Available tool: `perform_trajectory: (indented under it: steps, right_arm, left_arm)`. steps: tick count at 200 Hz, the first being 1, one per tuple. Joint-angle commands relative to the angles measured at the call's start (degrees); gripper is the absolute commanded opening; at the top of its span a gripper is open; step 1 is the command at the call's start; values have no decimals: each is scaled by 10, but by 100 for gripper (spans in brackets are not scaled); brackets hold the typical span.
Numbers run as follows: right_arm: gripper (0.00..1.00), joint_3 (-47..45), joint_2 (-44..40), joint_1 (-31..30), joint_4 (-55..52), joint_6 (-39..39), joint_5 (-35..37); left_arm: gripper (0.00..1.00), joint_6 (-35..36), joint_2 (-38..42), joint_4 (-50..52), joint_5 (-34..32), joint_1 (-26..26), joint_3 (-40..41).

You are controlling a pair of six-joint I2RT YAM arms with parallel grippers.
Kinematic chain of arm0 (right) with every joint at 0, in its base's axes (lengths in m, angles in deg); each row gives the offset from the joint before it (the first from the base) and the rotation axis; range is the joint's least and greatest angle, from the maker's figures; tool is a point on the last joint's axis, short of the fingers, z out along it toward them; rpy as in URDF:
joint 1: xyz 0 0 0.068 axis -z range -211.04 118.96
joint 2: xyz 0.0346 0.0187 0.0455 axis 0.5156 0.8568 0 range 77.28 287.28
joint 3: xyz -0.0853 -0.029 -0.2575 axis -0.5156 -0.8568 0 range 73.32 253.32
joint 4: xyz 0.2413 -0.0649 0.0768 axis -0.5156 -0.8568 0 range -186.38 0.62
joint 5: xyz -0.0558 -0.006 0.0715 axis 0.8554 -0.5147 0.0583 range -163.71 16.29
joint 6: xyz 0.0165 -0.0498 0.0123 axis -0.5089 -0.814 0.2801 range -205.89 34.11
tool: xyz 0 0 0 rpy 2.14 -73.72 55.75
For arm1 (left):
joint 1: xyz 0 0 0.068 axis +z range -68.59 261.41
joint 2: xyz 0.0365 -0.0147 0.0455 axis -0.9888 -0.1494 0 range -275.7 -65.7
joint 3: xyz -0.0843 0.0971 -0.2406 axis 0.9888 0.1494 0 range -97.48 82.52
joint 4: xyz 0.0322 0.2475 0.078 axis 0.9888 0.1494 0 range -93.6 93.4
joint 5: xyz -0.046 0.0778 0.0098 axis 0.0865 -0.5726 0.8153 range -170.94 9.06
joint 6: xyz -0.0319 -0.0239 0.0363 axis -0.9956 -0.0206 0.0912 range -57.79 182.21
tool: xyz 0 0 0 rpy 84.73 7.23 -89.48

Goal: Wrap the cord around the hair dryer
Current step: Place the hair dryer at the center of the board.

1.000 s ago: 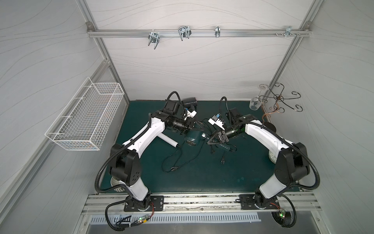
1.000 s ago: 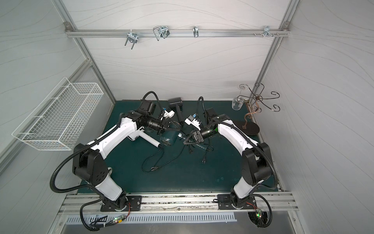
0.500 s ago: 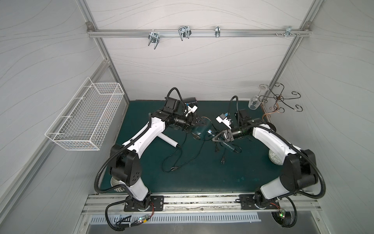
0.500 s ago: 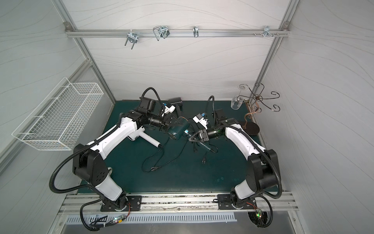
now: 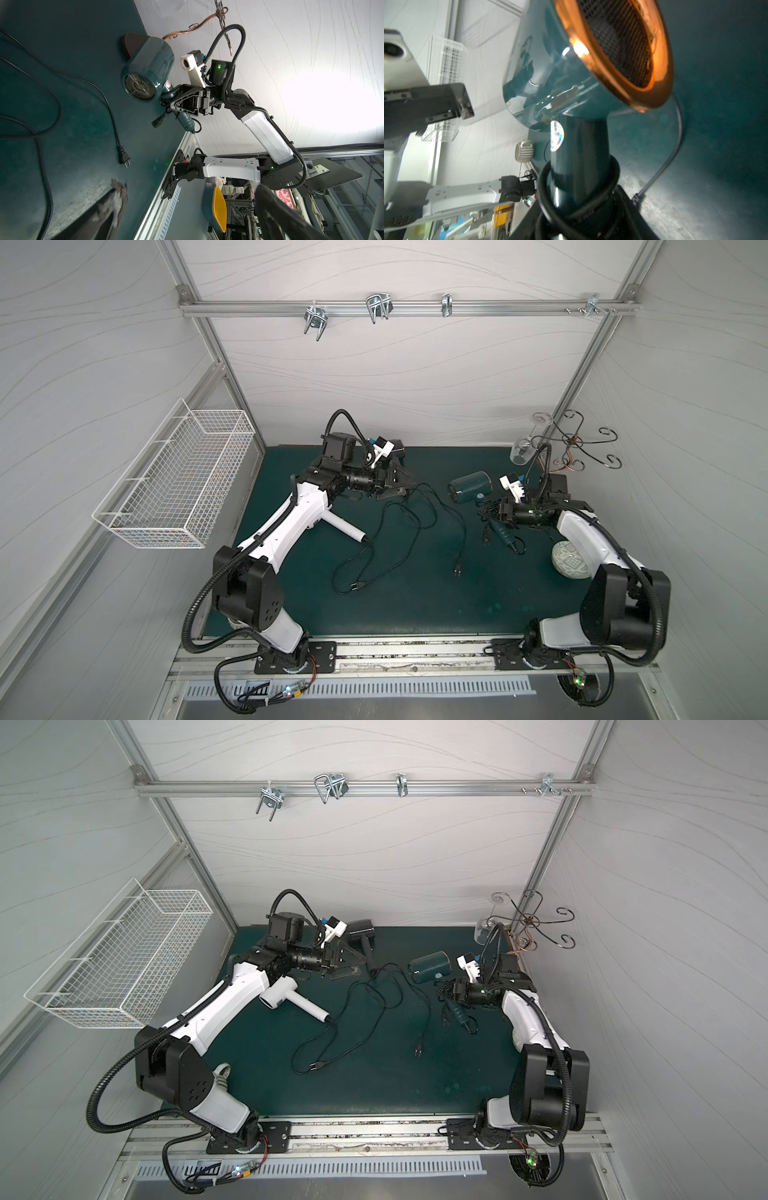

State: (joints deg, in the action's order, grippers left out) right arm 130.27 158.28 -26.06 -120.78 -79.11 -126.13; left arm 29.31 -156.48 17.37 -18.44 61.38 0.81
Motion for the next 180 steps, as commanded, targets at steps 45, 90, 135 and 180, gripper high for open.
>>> perform_trajectory:
  steps: [45,90,135,180]
  right_arm:
    - [0,-57,40,23,99,74,40]
    - [0,-116,42,24,146,92,85]
    - [0,-140,52,25,160,95,125]
    - [0,-144,58,37,133,76,170]
  left_arm:
    - [98,-4,28,-40,1,-1,17]
    - [98,-1,33,-41,-1,-1,23]
    - [98,-1,32,-44,-4,-1,26]
    - [98,4,35,-38,-4,-1,26]
